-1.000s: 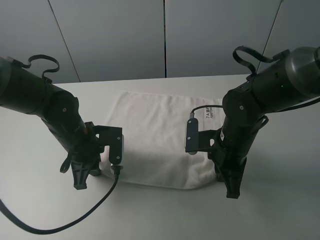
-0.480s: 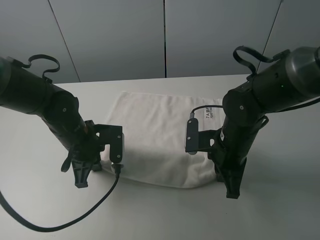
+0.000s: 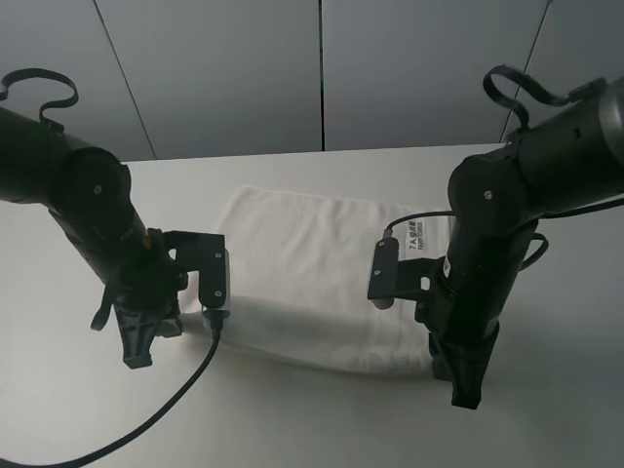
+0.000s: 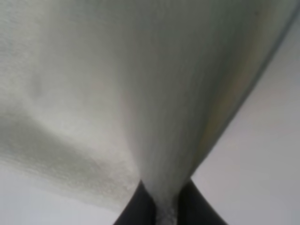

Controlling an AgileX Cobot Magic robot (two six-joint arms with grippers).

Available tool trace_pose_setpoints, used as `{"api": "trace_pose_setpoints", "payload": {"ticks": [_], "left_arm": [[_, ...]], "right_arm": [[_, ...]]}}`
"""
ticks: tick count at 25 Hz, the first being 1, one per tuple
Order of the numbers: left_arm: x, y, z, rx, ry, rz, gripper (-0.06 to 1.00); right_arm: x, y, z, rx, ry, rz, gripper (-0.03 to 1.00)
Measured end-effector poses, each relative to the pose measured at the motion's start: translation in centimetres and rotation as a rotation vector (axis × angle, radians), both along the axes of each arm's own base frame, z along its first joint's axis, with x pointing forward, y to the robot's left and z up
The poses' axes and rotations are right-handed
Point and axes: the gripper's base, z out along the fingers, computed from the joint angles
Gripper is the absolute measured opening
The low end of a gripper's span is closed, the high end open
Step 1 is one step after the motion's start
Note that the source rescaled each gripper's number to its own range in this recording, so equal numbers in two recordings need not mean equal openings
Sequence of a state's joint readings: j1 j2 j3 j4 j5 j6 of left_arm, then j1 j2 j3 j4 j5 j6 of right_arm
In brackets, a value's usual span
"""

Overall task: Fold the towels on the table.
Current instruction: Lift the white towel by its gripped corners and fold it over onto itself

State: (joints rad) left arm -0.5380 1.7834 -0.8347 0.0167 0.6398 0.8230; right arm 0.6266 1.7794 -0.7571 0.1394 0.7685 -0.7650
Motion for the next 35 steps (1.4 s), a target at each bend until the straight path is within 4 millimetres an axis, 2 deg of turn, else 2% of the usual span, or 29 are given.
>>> {"api": "trace_pose_setpoints", "payload": {"ticks": [7,11,15,30,35], "left_arm": [[-0.7,0.1,0.8,-0.012,0.048,0.046,0.0],[-0.8,-0.2,2.1,-0.073,0.014,0.119,0.0],[-0.6,-0.3,3.4,-0.131,-0.039,0.203,0.0],[2.0,-1.9,7.1,-0.332,-0.188,0.495,0.0],[2.6,-2.2,7.5,-0.395,-0.231,0.556,0.0]], "right_arm": [[-0.8,0.0,3.4,0.078,-0.027,-0.05,0.0],[-1.1,-0.2,5.8,0.131,-0.1,-0.104,0.0],[-1.3,-0.4,7.2,0.166,-0.145,-0.193,0.0],[1.0,-0.8,7.9,0.188,-0.383,-0.631,0.0],[1.9,-1.4,8.1,0.166,-0.488,-0.746,0.0]]}}
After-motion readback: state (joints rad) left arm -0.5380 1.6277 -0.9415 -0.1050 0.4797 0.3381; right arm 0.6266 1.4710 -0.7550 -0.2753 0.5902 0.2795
